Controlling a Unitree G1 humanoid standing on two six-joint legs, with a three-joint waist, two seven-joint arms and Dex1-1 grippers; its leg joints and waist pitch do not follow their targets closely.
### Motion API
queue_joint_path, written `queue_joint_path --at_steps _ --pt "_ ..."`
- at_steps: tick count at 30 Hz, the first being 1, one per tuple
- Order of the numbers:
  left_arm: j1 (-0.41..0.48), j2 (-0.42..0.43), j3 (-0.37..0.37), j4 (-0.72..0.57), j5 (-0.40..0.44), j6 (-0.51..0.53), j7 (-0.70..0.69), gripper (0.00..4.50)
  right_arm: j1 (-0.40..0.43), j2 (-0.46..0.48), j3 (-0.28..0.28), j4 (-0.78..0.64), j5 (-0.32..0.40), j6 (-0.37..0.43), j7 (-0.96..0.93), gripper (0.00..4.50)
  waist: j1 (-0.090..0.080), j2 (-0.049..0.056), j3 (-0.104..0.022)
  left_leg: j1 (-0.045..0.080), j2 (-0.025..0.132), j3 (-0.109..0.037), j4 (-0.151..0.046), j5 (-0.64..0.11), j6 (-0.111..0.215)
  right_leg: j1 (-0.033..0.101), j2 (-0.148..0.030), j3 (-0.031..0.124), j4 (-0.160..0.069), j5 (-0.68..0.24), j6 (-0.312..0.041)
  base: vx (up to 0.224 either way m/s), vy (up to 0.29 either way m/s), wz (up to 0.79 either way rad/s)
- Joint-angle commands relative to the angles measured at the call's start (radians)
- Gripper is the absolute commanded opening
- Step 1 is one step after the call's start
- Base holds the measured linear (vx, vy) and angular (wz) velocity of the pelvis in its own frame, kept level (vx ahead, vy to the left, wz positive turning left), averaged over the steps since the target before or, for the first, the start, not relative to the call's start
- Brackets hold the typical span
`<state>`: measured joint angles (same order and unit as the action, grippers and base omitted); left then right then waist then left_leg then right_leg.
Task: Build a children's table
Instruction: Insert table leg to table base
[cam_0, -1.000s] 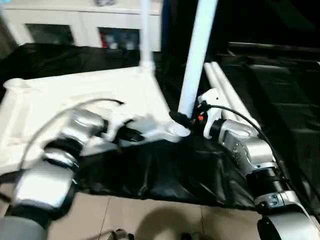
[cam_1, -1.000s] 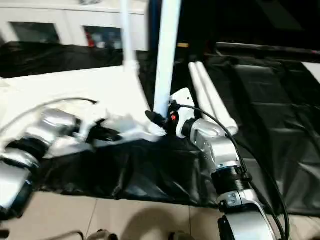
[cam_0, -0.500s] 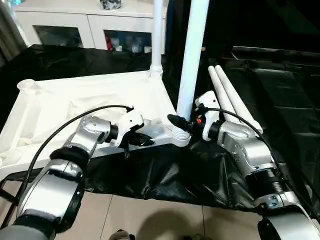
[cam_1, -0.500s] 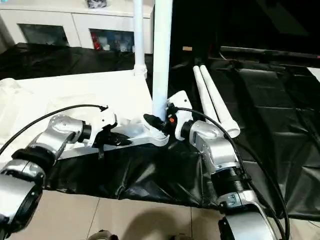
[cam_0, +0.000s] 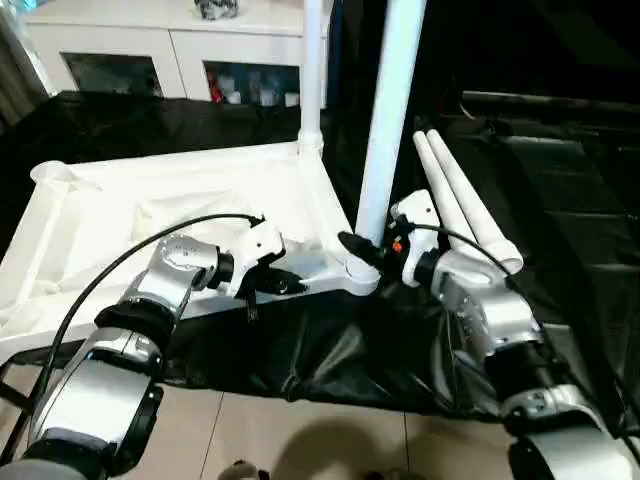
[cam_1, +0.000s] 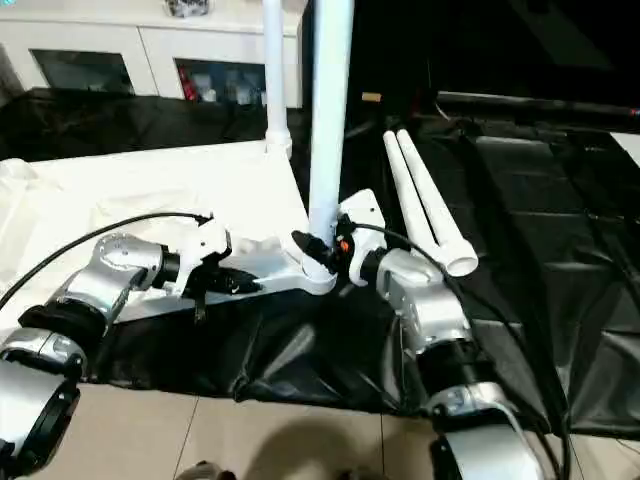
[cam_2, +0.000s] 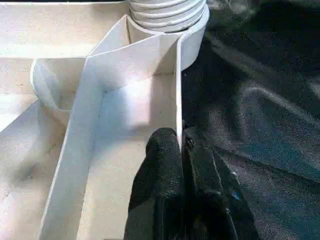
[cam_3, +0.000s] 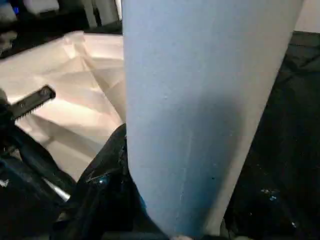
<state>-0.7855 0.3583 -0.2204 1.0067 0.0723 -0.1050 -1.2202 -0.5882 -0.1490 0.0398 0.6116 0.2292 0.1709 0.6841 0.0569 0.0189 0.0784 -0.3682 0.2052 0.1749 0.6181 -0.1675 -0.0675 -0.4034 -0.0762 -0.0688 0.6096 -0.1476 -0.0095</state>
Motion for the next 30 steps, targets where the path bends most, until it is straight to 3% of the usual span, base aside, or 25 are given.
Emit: queue_joint_path --at_steps 1,4,11,17,21,24,30 --pt "0.015 -0.014 -0.014 -0.013 0.0 0.014 -0.016 0.0 0.0 0.005 -0.026 0.05 0.013 0.001 -0.007 1.9 -0.008 0.013 -0.082 0.025 0.018 -0.013 -0.086 -0.411 -0.02 0.037 -0.062 0.037 -0.09 -0.426 -0.214 0.0 0.0 0.0" --pt "0.015 -0.018 -0.009 -0.017 -0.002 0.022 -0.015 0.0 0.009 0.018 -0.057 0.071 0.04 -0.01 -0.003 1.9 -0.009 0.017 -0.081 0.026 0.017 -0.014 -0.086 -0.417 -0.018 0.036 -0.062 0.035 -0.093 -0.445 -0.21 0.0 0.0 0.0" --pt "0.01 -0.019 -0.004 -0.016 -0.004 0.034 -0.007 0.0 0.073 0.042 -0.114 0.096 0.093 -0.065 0.011 1.9 -0.007 0.015 -0.083 0.025 0.017 -0.013 -0.087 -0.414 -0.01 0.036 -0.063 0.036 -0.095 -0.444 -0.21 0.0 0.0 0.0" --pt "0.004 -0.019 0.0 -0.014 0.002 0.039 0.011 0.0 0.129 0.058 -0.106 0.114 0.07 -0.16 0.004 1.9 -0.007 0.018 -0.082 0.025 0.017 -0.014 -0.089 -0.42 -0.005 0.033 -0.063 0.034 -0.098 -0.469 -0.202 0.0 0.0 0.0" --pt "0.001 -0.016 0.001 -0.007 0.009 0.035 0.02 0.0 0.156 0.04 -0.045 0.111 -0.032 -0.254 -0.044 1.9 -0.008 0.019 -0.08 0.028 0.016 -0.015 -0.091 -0.439 -0.01 0.029 -0.063 0.033 -0.103 -0.503 -0.186 0.0 0.0 0.0" --pt "0.001 -0.014 0.0 -0.004 0.013 0.032 0.023 0.0 0.151 0.028 -0.01 0.099 -0.08 -0.271 -0.066 1.9 -0.012 0.02 -0.077 0.029 0.015 -0.017 -0.093 -0.464 -0.013 0.027 -0.062 0.032 -0.109 -0.542 -0.169 0.0 0.0 0.0" --pt "0.0 -0.016 -0.001 0.003 0.018 0.025 0.037 0.0 0.126 0.015 0.039 0.097 -0.13 -0.27 -0.068 1.9 -0.019 0.011 -0.077 0.031 0.015 -0.018 -0.095 -0.466 -0.002 0.026 -0.062 0.027 -0.119 -0.582 -0.145 0.0 0.0 0.0"
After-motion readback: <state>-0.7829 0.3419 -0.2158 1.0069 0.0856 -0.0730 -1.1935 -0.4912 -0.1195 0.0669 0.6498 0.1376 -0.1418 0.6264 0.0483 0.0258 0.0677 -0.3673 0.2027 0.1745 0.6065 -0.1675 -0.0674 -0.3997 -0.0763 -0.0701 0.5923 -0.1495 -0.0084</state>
